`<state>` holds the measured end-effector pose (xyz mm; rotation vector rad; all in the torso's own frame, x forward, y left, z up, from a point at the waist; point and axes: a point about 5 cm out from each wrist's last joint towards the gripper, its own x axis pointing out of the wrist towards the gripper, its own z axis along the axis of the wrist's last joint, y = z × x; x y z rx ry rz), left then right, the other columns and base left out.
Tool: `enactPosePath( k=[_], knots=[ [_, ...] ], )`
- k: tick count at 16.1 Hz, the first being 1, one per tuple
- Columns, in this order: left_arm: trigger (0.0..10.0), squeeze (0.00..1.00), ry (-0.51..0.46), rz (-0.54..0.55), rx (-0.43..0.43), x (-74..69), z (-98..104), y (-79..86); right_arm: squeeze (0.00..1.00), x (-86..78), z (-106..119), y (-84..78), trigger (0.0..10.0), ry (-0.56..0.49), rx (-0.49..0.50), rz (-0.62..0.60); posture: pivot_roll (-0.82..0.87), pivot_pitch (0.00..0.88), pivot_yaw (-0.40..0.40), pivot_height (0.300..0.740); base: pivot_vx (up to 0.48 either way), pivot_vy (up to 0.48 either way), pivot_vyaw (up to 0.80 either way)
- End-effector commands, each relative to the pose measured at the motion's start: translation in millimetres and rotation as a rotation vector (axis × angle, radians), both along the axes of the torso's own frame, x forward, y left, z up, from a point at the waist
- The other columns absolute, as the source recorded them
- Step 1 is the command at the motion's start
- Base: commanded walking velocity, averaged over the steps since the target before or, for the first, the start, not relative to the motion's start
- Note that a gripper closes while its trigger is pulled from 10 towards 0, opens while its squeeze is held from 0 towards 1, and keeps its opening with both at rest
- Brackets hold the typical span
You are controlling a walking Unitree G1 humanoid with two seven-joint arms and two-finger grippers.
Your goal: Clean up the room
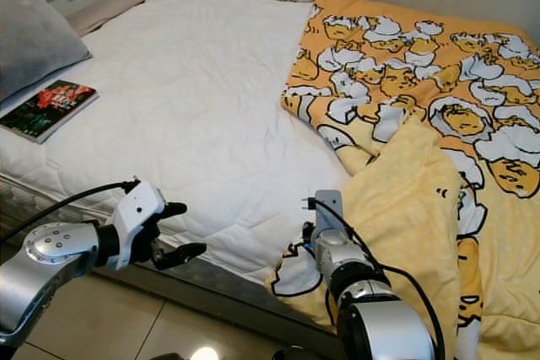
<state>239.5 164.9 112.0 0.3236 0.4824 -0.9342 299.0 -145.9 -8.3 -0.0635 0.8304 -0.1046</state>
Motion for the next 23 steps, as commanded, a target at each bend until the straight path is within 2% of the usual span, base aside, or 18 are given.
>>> enactPosePath(
  k=[1,8,11,12,15,20,21,23],
  knots=[
    [10.0,0.0,-0.003,-0.02,0.003,-2.4,3.2,-1.4,0.0,2.0,1.6,-1.6,0.0,0.011,0.046,0.001,0.04,0.0,-0.072,0.74,0.0,0.0,0.0],
    [10.0,0.0,0.003,-0.032,-0.004,-1.4,3.9,-1.5,0.0,2.3,1.8,-8.8,0.0,0.002,0.072,0.044,0.03,0.0,-0.072,0.74,0.0,0.0,0.0],
    [10.0,0.0,0.008,-0.032,-0.008,-1.9,3.4,-0.1,0.0,2.1,1.8,-10.3,0.0,0.006,0.131,0.035,0.03,0.0,-0.07,0.74,0.0,0.0,0.0],
    [10.0,0.0,0.008,-0.028,-0.01,-1.4,3.2,0.6,0.0,2.8,2.5,-12.3,0.0,-0.008,0.109,0.046,0.02,0.0,-0.068,0.74,0.0,0.0,0.0],
    [10.0,0.0,0.004,-0.021,-0.015,1.3,3.3,0.8,0.0,1.4,1.7,-15.2,0.0,0.004,0.143,0.07,0.02,0.0,-0.069,0.74,0.0,0.0,0.0],
    [10.0,0.0,-0.001,-0.018,-0.02,3.8,3.4,0.0,0.0,-0.3,2.0,-13.8,0.0,0.013,0.206,0.228,0.02,0.0,-0.068,0.74,0.0,0.0,0.0],
    [10.0,0.0,-0.002,-0.017,-0.021,3.8,3.6,0.2,0.0,0.5,4.3,-11.8,0.0,-0.008,0.254,0.286,0.02,0.0,-0.069,0.74,0.0,0.0,0.0],
    [10.0,0.0,-0.003,-0.015,-0.02,3.9,3.7,0.7,0.0,1.5,10.4,-8.0,0.0,-0.072,0.275,0.478,0.02,0.0,-0.07,0.74,0.0,0.0,0.0]
  ],
)
